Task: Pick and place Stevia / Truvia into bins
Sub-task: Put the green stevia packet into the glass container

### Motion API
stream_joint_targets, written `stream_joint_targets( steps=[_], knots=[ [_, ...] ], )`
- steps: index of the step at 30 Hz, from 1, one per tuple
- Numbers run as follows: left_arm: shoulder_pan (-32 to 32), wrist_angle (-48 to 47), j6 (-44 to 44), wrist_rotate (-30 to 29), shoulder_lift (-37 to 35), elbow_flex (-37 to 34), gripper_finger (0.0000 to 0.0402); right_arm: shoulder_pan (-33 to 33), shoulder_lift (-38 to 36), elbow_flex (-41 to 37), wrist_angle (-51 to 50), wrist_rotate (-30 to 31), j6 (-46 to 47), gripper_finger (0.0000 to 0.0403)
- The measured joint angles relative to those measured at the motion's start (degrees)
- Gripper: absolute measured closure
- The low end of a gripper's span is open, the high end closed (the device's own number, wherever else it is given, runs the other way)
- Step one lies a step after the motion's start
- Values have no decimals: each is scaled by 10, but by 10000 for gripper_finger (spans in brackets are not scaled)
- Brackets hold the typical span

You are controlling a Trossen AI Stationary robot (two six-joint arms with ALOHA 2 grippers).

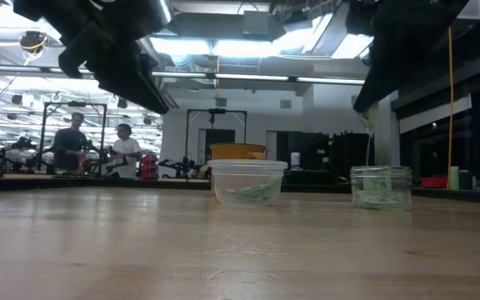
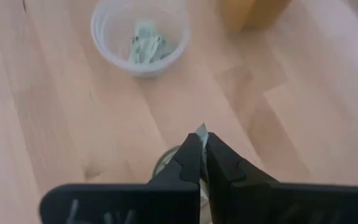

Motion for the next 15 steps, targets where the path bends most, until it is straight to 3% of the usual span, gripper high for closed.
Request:
stream_joint_targets(
  steps=[15],
  knots=[
    [0,1,-1,-1,19,0,330,7,84,0,-3,-36,57,401]
  ],
)
